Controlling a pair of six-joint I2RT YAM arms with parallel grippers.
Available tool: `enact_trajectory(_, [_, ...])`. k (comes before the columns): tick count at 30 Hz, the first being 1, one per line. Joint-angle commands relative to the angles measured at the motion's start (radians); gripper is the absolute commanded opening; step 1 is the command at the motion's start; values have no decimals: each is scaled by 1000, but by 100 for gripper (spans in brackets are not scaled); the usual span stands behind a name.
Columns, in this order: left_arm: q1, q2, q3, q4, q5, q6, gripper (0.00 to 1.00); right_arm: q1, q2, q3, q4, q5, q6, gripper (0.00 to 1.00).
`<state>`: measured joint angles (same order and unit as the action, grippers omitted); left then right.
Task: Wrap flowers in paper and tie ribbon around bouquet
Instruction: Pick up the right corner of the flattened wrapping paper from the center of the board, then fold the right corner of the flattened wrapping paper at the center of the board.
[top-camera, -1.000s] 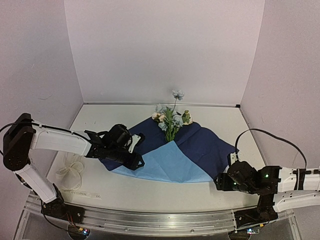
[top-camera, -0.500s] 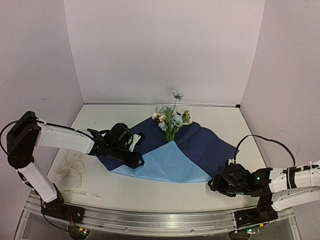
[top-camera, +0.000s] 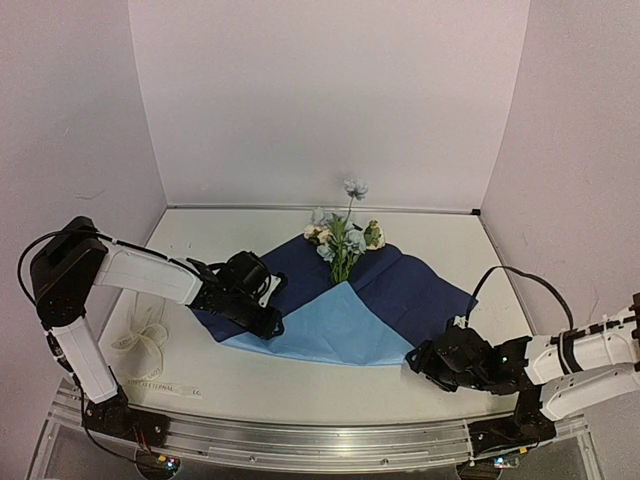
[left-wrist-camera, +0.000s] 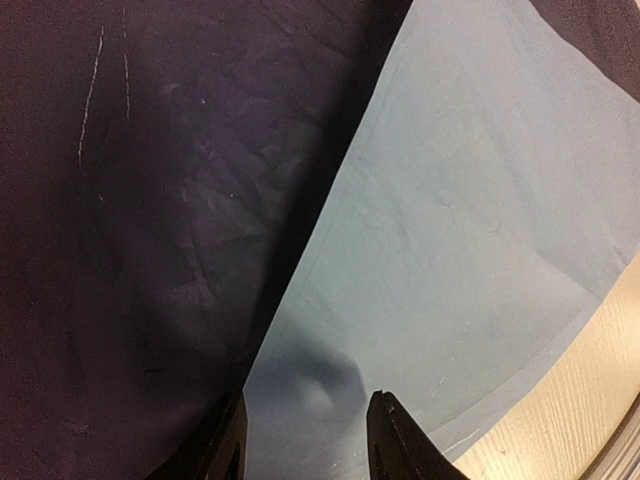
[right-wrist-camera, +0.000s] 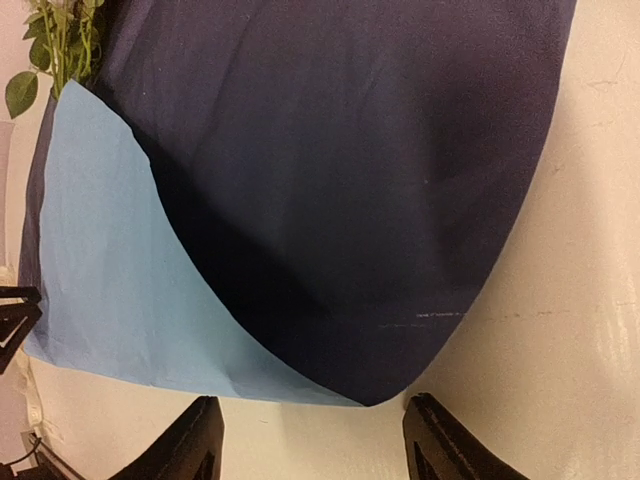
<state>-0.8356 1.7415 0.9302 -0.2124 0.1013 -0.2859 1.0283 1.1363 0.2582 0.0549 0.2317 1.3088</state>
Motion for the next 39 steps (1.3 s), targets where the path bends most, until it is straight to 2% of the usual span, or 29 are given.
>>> enact_trajectory(1, [4,8,20,10,-10,-4,43,5,45,-39,48,45,42,58])
enact_trajectory(14, [3,21,-15,37,48,-32,42,5,-23,-63,51,182,-135,21])
enact_trajectory(23, [-14,12,-40,60,71,-60,42,5,-50,-27,51,166,-229,0])
enact_trajectory(29, [-50,12,-39,75,80,-94,42,-8,-177,-28,-42,189,-321,0])
enact_trajectory(35, [-103,19,-35,112,83,-164,41,-23,-333,85,-352,161,-489,0])
enact_trajectory(39, [-127,41,-20,141,87,-204,40,-24,-317,232,-516,85,-602,0])
